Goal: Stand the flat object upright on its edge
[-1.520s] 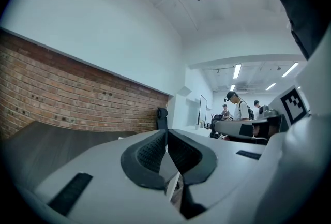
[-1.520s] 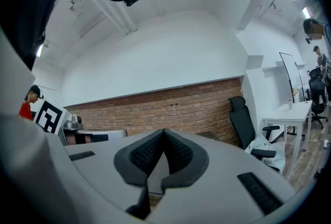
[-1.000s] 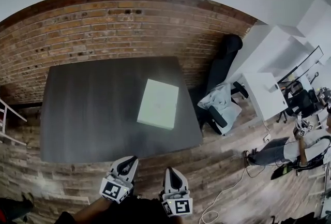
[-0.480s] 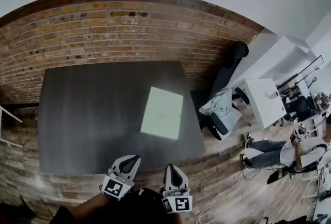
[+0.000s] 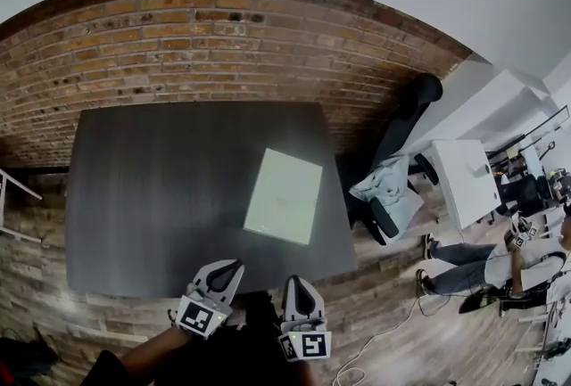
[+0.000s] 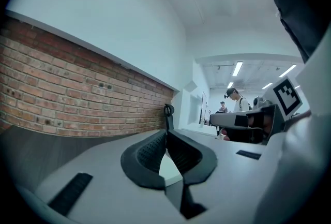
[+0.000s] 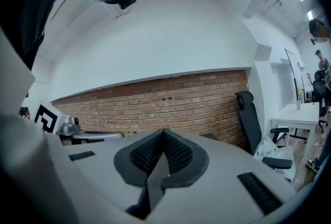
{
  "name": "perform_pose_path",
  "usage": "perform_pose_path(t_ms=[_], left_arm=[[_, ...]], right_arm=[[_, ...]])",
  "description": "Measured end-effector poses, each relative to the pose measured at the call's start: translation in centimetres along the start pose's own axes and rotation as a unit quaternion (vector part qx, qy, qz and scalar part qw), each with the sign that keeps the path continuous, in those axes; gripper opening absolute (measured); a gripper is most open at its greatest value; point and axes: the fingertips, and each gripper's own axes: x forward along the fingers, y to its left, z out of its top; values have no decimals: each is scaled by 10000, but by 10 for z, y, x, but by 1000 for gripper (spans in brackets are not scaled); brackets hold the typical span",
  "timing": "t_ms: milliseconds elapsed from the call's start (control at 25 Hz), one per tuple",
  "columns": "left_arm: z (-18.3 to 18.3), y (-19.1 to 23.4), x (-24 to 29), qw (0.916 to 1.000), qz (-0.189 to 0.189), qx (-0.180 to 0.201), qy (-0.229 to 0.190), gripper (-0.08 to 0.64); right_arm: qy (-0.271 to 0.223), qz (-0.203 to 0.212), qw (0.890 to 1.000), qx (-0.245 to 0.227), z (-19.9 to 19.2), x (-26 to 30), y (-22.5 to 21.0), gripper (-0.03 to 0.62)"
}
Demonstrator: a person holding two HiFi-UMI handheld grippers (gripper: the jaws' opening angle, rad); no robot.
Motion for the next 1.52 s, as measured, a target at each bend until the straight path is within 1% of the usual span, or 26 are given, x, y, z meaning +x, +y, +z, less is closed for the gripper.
perform_pose_path(t_ms=[280,520,600,680,800,920,1080,1240,1320,1400,1520], left_arm=[[-3,-2,33,9984,515,-209,44,40],[-5,-13,70,9971,758,-61,55,40],[-9,-16,78,9961,877,-25,108,40],[-15,-16,85,9951,974,24,197,40],[-22,-11,95,9931,1140,-13,278,39],[-39,-4,101,9912,1259,10,398,40],[-47,4,118,9890,1413,-71,438,40],[-70,13,121,9870,1466,-21,664,40],[-81,19,121,9879,1384,-25,705,40],[-92,24,123,9892,1246,114,763,40],[-113,33,125,9881,1145,268,988,40]], right_arm=[[86,453,9989,13,0,19,-33,23],[143,770,9969,-86,-2,30,-71,23],[197,850,9962,-37,-6,34,-83,23],[274,967,9949,-93,-13,39,-94,23],[337,1114,9931,-119,-16,51,-105,23],[493,1249,9907,-224,-27,60,-119,23],[702,1299,9890,-110,-45,74,-133,23],[879,1269,9879,-143,-68,77,-139,23],[895,1174,9890,-59,-75,82,-140,23],[943,1077,9897,-2,-84,86,-143,23],[1009,1007,9898,34,-102,87,-145,23]])
